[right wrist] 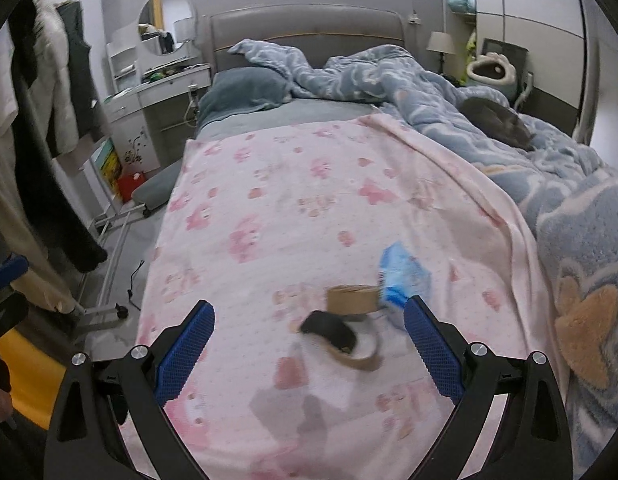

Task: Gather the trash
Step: 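Move both open tools back toward the tape rolls and blue tissue pack, then grasp the blue tissue pack with the right tool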

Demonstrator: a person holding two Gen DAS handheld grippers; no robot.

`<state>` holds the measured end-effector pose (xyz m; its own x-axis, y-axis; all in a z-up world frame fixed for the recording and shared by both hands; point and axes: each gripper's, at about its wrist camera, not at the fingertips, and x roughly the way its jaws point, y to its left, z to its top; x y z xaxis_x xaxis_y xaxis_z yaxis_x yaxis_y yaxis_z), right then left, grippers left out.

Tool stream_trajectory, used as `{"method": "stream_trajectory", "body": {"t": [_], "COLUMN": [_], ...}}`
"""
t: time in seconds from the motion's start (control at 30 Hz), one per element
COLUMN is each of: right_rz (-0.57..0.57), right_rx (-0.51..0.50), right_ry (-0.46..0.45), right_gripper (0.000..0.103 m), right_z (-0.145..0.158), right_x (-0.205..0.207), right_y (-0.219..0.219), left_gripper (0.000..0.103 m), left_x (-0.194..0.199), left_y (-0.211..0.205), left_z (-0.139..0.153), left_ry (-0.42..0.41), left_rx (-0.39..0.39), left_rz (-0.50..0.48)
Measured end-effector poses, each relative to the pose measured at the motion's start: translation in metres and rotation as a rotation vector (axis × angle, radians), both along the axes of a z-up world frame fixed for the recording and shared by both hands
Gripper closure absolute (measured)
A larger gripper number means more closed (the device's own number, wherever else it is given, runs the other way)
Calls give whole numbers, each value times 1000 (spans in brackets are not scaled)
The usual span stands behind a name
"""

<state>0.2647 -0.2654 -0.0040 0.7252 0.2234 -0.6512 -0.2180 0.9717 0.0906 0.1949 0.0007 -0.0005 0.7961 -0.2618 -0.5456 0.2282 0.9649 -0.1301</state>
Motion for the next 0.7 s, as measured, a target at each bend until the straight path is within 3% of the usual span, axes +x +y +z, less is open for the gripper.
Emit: {"method": "stream_trajectory", "body": {"t": [0.2, 0.43, 0.6, 0.7], "right_rz": [-30, -52, -88, -86], "right_rx": [53, 103, 145, 159], "right_ry": [26, 59, 105, 116], "right_gripper": [6, 7, 7, 7], "right_z": [-5, -15, -29, -33], "right_x": [15, 36, 52, 61], "right_y": [-27, -52, -65, -67], "left_gripper": [3, 3, 4, 4], "left_x": [25, 45, 58, 67], "left_y": [-18, -40, -59, -63], "left_z": [-9, -14, -20, -25], "left_ry": [27, 15, 13, 39], "left_rx": [-42, -24, 34, -1], "left_rz": [-27, -32, -30, -51]}}
